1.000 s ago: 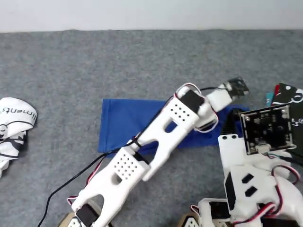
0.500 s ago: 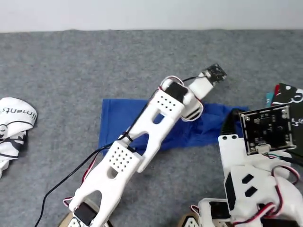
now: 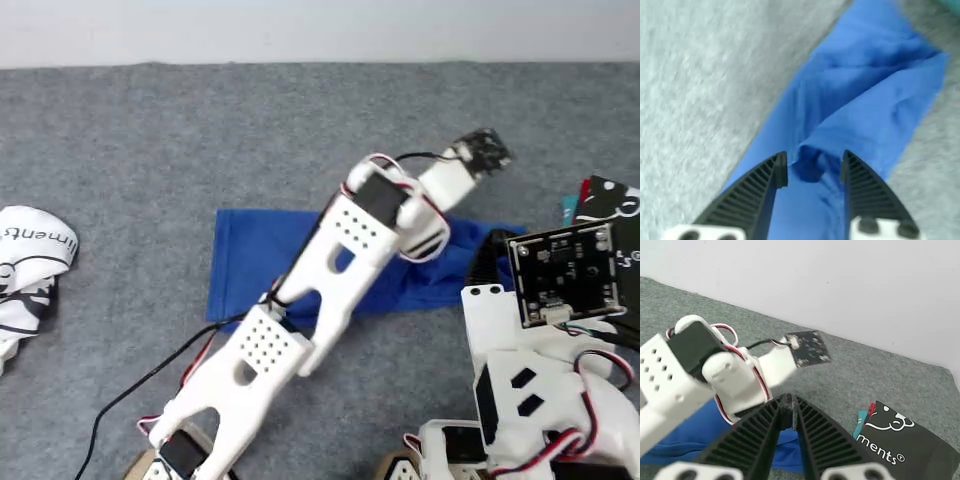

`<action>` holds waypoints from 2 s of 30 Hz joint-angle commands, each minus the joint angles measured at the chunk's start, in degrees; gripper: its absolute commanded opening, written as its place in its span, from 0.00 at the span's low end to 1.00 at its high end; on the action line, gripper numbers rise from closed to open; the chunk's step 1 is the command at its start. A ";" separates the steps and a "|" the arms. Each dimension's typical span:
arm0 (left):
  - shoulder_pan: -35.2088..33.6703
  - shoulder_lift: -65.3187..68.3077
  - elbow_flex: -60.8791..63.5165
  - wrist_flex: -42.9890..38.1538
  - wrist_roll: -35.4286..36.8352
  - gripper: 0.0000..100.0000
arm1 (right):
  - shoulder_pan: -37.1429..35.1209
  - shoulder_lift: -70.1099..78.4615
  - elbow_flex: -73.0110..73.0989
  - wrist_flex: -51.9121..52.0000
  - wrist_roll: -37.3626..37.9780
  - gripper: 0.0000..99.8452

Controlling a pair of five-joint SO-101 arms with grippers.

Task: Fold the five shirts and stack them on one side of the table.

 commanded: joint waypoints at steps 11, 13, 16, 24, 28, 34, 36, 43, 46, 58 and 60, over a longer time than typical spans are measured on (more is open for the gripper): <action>12.13 -10.37 11.65 1.41 -0.18 0.18 | 0.22 0.66 -0.26 -0.84 -0.35 0.03; 11.78 -10.37 14.64 1.05 -0.53 0.18 | 0.22 0.66 -0.26 -0.75 -0.35 0.03; 9.41 -10.37 18.51 -1.49 -0.70 0.18 | 0.22 0.66 -0.18 -0.66 -0.35 0.03; 0.09 -8.35 23.43 -19.43 -1.32 0.16 | 0.22 0.13 2.46 -0.57 -0.26 0.03; -2.11 -8.18 23.43 -29.10 -1.41 0.11 | 0.22 0.13 2.46 -0.66 -0.26 0.03; 0.18 -9.05 16.22 -20.92 -1.41 0.11 | 0.22 0.13 2.46 -0.75 -0.26 0.03; 1.67 -9.49 12.79 -15.65 -1.49 0.11 | 0.22 0.13 2.46 -0.84 -0.26 0.03; 8.35 -9.05 4.62 1.67 -1.41 0.11 | 0.22 0.57 2.55 -1.19 -0.26 0.03; 9.05 -9.05 9.10 1.14 -1.32 0.11 | 0.22 0.57 2.55 -1.27 -0.26 0.03; -3.16 2.29 11.47 -17.85 -1.67 0.11 | 0.22 0.04 4.66 -0.57 -0.26 0.03; -3.16 2.46 7.60 -18.46 -1.67 0.11 | 0.40 0.04 4.48 -0.48 -0.26 0.03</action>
